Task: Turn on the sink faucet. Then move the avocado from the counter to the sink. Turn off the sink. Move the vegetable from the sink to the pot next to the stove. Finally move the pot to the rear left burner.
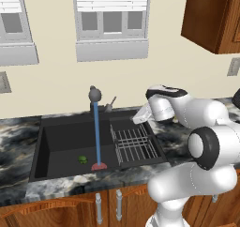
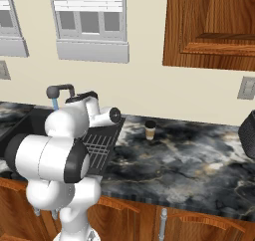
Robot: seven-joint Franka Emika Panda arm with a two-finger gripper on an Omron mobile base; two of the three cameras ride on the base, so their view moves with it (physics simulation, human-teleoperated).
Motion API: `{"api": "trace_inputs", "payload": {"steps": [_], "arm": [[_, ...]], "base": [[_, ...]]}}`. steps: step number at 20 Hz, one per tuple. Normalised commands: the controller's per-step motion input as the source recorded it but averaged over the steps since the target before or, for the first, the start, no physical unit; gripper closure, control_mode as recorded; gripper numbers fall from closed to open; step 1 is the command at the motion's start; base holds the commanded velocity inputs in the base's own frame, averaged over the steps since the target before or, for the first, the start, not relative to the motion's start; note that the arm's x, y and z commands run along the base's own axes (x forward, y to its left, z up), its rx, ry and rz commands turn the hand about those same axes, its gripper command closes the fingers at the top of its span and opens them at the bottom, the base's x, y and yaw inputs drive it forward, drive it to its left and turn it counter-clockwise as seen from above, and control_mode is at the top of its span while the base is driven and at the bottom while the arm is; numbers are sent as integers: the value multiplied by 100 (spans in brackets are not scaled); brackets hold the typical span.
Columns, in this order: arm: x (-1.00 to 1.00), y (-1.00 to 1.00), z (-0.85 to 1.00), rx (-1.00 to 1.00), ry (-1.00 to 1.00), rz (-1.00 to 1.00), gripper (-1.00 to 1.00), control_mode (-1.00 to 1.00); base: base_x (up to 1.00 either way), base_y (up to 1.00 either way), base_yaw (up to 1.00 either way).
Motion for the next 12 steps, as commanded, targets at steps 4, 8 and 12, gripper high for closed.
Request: {"api": "trace_inputs", "payload": {"steps": [4, 8, 12], "arm": [[46, 2, 1, -1, -14, 10, -100, -100], [37, 18, 1, -3, -9, 2, -100, -100], [2, 9, -2, -2, 0, 4, -100, -100]], "base": [[0, 0, 0], [0, 0, 0], [0, 0, 0]]}}
